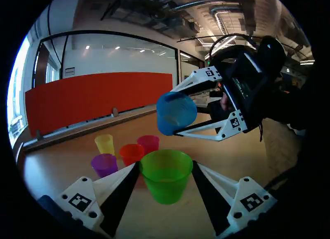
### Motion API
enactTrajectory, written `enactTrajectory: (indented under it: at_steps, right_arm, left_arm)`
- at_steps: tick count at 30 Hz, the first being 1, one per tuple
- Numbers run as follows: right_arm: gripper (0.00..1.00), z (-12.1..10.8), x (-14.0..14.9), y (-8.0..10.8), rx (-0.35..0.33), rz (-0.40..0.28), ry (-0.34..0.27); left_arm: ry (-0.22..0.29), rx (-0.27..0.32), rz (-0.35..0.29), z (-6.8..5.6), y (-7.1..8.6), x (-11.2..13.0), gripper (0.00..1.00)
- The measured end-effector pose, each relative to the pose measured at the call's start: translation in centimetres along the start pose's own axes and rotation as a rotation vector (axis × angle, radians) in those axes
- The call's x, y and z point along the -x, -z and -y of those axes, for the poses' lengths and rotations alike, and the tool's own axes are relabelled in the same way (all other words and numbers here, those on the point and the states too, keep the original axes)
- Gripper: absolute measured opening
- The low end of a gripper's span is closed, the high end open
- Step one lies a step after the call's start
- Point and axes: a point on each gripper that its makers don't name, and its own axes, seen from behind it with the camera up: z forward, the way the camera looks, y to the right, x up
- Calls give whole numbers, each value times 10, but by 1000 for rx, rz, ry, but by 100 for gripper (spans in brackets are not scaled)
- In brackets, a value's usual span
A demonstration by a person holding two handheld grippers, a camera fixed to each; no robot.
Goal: Pour water
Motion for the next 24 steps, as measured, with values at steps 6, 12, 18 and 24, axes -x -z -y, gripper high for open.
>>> enactTrajectory:
  at_steps: [6, 12, 18, 24]
  right_arm:
    - [90, 5, 20, 3, -18, 60, -178]
    - [90, 16, 34, 4, -62, 105, -351]
    - [90, 20, 47, 7, -87, 139, -482]
    - [90, 27, 59, 13, -103, 176, -514]
  left_arm:
    - [2, -9, 8, 3, 2, 2, 90]
    - [6, -23, 23, 10, 3, 7, 90]
    - [8, -36, 31, 19, 2, 9, 90]
    - [11, -59, 41, 31, -1, 11, 90]
